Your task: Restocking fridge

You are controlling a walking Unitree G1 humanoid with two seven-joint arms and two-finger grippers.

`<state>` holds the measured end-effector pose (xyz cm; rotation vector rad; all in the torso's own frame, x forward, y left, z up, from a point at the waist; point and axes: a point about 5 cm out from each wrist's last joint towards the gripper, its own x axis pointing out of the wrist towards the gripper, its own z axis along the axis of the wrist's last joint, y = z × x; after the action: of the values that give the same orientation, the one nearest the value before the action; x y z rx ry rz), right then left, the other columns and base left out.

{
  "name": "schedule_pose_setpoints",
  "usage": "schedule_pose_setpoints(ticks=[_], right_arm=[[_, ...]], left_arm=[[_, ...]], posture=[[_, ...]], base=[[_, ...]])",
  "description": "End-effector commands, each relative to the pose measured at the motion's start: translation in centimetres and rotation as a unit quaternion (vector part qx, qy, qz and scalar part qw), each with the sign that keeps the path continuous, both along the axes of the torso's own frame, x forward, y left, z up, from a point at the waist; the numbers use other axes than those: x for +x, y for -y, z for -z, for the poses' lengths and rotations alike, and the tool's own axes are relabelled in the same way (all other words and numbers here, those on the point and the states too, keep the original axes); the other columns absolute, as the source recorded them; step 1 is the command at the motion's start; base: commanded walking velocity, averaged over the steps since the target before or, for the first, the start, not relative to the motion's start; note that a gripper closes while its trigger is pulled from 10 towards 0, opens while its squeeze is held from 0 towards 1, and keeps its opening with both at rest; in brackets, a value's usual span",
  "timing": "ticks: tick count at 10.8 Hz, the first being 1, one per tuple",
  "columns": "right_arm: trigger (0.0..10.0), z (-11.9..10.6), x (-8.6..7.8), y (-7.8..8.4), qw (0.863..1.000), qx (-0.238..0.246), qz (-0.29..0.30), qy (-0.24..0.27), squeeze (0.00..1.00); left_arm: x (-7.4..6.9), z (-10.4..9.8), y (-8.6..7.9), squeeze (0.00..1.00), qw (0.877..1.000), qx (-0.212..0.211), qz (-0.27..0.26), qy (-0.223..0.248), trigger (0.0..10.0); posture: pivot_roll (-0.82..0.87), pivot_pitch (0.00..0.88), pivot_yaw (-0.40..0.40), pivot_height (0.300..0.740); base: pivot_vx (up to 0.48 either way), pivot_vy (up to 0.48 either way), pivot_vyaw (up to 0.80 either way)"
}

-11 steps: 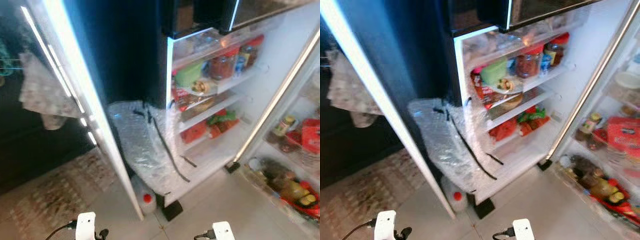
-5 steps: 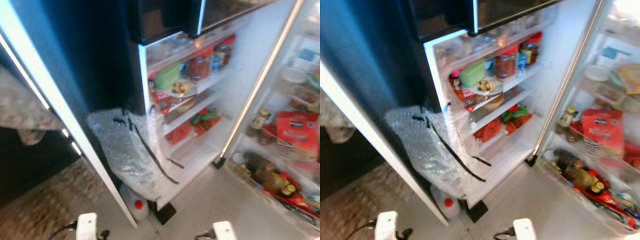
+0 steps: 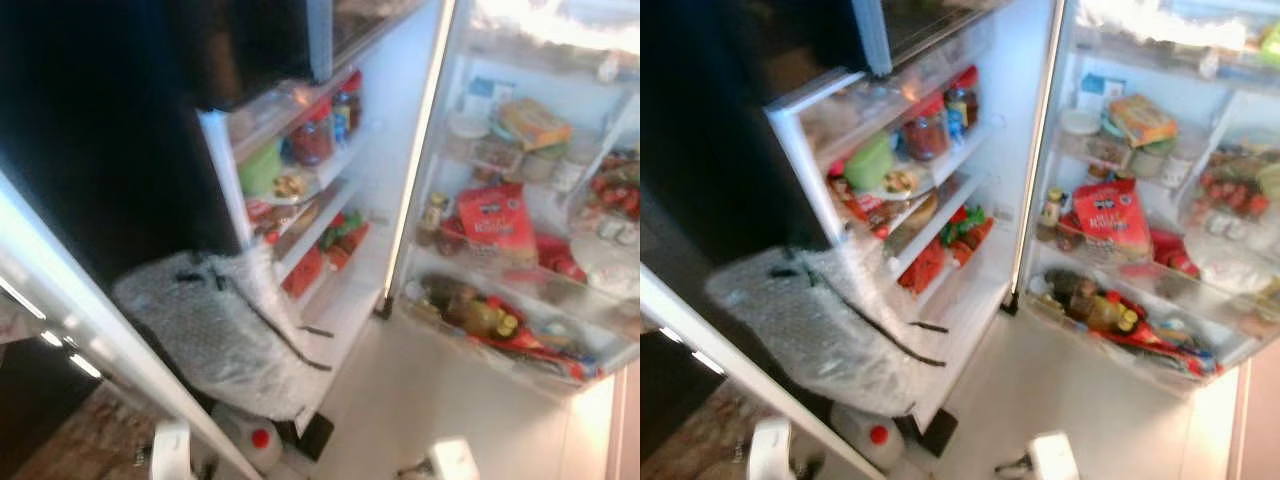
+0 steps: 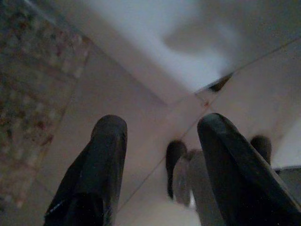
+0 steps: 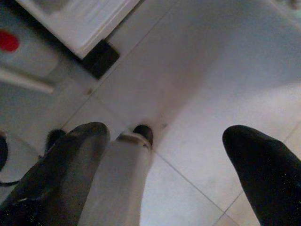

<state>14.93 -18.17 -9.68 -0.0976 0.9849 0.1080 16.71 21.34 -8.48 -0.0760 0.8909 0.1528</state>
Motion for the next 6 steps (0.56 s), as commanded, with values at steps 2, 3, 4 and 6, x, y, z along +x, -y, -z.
schedule_pose_setpoints(ticks=[2, 3, 4, 6], right_arm=[[10.0, 0.5, -1.1, -0.9, 1.000, 0.013, -0.001, -0.019, 0.00], [10.0, 0.5, -1.1, -0.9, 1.000, 0.014, -0.001, -0.019, 0.00], [10.0, 0.5, -1.0, -0.9, 1.000, 0.014, -0.001, -0.019, 0.00], [10.0, 0.5, -1.0, -0.9, 1.000, 0.015, -0.001, -0.018, 0.00]], left_arm=[[0.2, -0.1, -0.2, 0.00, 1.000, 0.000, -0.010, 0.005, 10.0], [0.1, -0.1, -0.5, 0.00, 1.000, -0.002, -0.031, 0.005, 10.0], [-0.1, -0.1, -1.0, 0.00, 0.998, -0.006, -0.056, 0.004, 10.0], [-0.3, -0.1, -1.6, 0.00, 0.997, -0.006, -0.083, 0.004, 10.0]], posture=[[-0.10, 0.025, 0.077, 0.740], [-0.10, 0.025, 0.077, 0.740], [-0.10, 0.027, 0.077, 0.740], [-0.10, 0.028, 0.079, 0.740]], base=[[0.000, 0.000, 0.00], [0.000, 0.000, 0.00], [0.000, 0.000, 0.00], [0.000, 0.000, 0.00]])
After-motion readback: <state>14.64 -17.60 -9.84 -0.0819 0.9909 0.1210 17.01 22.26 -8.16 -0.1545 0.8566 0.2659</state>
